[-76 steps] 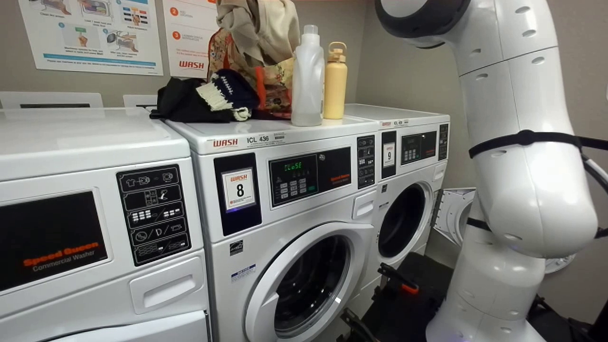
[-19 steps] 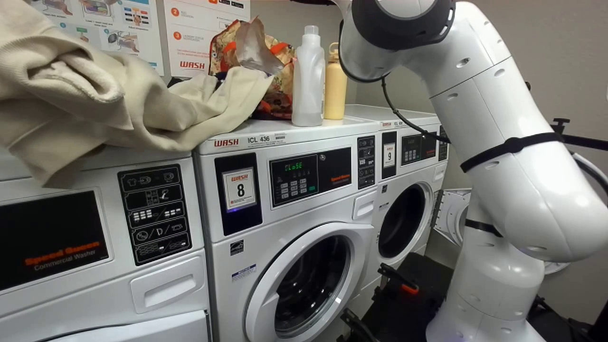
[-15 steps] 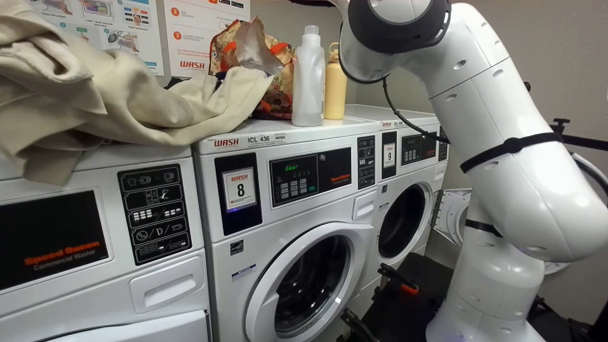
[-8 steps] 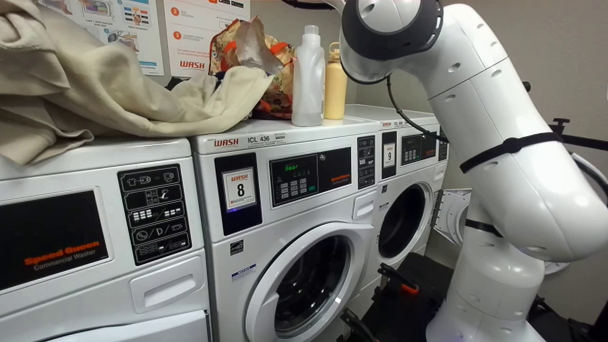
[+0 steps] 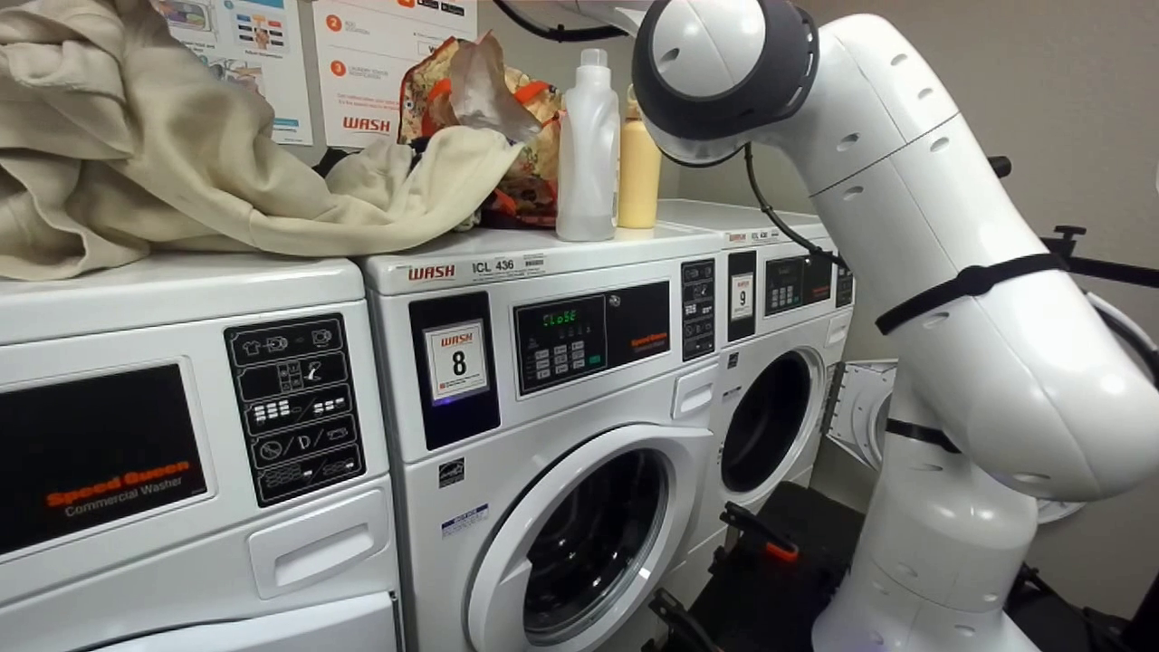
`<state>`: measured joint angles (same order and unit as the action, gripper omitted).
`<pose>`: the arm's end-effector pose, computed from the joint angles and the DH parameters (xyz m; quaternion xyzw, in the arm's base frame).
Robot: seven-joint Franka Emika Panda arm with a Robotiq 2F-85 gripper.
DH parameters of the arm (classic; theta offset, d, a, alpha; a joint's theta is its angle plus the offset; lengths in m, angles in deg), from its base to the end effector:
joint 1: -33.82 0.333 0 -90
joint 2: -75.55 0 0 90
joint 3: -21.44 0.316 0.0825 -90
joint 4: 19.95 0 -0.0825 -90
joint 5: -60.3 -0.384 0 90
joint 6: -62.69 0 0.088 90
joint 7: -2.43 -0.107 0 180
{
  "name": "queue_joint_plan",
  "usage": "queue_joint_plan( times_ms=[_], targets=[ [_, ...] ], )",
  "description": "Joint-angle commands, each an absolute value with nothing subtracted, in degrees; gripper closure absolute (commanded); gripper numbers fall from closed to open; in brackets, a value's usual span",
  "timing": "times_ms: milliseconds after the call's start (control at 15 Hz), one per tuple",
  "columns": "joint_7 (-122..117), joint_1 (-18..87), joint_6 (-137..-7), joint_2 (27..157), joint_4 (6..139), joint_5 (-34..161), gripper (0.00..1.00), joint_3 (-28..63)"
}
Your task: Remove the jersey from the bag and put it on top of the washing machine.
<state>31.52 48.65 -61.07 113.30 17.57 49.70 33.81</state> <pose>0.6931 0.2714 0.7115 -0.8196 -0.3684 -0.4177 0.1345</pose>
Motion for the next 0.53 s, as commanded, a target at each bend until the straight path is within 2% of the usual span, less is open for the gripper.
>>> queue_joint_plan(
  times_ms=[0,467],
  targets=[
    [24.42,50.11,-63.72,111.23,19.72,56.67,0.53,27.55],
    [8.65,51.32,-54.16,107.33,20.33,69.11,0.01,16.88]
  ],
)
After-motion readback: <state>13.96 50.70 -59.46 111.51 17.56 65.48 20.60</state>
